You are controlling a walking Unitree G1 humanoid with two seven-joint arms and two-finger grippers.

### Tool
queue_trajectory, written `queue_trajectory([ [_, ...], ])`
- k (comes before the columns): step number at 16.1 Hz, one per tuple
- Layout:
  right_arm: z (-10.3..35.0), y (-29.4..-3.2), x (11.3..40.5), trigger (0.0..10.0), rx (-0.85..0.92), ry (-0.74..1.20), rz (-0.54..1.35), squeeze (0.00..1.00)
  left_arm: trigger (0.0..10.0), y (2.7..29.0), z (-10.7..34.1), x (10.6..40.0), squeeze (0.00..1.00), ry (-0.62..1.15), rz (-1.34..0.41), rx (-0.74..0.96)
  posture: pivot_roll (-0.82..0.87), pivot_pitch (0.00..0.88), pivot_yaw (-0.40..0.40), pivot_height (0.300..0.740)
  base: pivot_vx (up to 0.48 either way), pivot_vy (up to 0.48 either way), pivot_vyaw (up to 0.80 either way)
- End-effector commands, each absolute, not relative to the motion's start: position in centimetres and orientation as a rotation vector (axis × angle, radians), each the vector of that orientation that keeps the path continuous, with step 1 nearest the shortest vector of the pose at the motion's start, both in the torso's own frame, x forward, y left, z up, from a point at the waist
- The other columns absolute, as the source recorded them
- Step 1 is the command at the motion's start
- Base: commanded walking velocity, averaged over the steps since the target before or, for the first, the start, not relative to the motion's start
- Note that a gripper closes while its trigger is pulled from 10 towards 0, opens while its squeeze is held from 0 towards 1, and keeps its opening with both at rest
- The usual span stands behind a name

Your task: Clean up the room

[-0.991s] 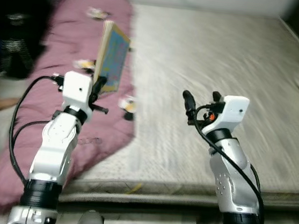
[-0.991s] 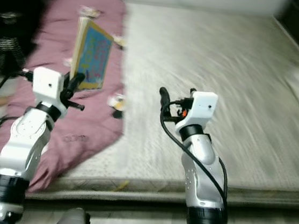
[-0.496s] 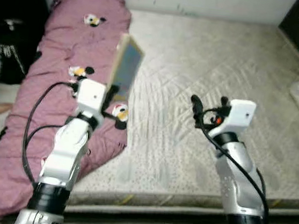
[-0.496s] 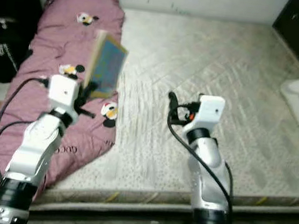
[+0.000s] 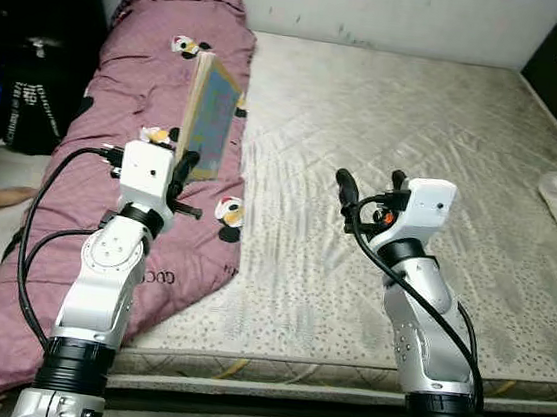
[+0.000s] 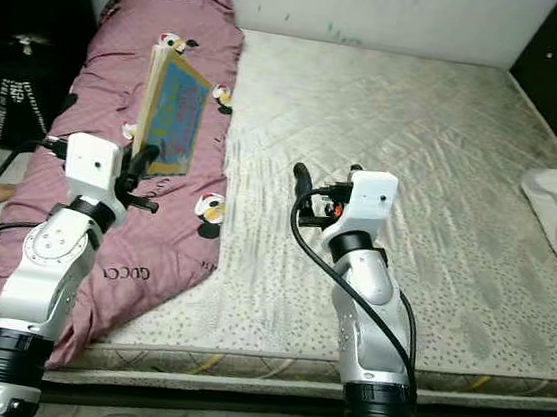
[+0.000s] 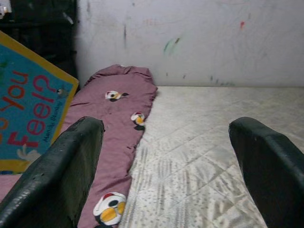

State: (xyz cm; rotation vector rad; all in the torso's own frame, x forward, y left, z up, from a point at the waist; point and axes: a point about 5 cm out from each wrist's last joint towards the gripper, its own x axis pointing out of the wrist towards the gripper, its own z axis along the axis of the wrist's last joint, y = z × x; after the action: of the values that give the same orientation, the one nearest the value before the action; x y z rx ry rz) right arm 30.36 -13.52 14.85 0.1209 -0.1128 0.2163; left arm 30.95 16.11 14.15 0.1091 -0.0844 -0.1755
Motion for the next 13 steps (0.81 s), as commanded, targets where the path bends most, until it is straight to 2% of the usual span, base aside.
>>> queue_trajectory([
  [1,14.63,-13.85,30.39,10.0,0.119,-0.106,0.200,0.00,10.0,16.08,15.35,31.13,0.00,-0.143,-0.181,0.104,-0.01,0.000,-0.035,0.740,0.000,-0.322,0.00],
  [4,14.66,-13.74,30.31,10.0,0.103,-0.111,0.214,0.00,10.0,16.05,15.39,31.16,0.00,-0.144,-0.182,0.096,-0.02,0.000,-0.035,0.740,0.000,-0.356,0.00],
  [7,14.78,-13.67,30.22,10.0,0.098,-0.120,0.221,0.00,10.0,16.00,15.39,31.16,0.00,-0.144,-0.182,0.092,-0.02,0.000,-0.038,0.740,0.000,-0.363,0.68],
  [13,14.59,-14.09,30.33,10.0,0.088,-0.110,0.193,0.00,10.0,15.90,15.39,31.24,0.00,-0.146,-0.188,0.088,-0.02,0.000,-0.039,0.740,0.000,-0.374,0.00],
])
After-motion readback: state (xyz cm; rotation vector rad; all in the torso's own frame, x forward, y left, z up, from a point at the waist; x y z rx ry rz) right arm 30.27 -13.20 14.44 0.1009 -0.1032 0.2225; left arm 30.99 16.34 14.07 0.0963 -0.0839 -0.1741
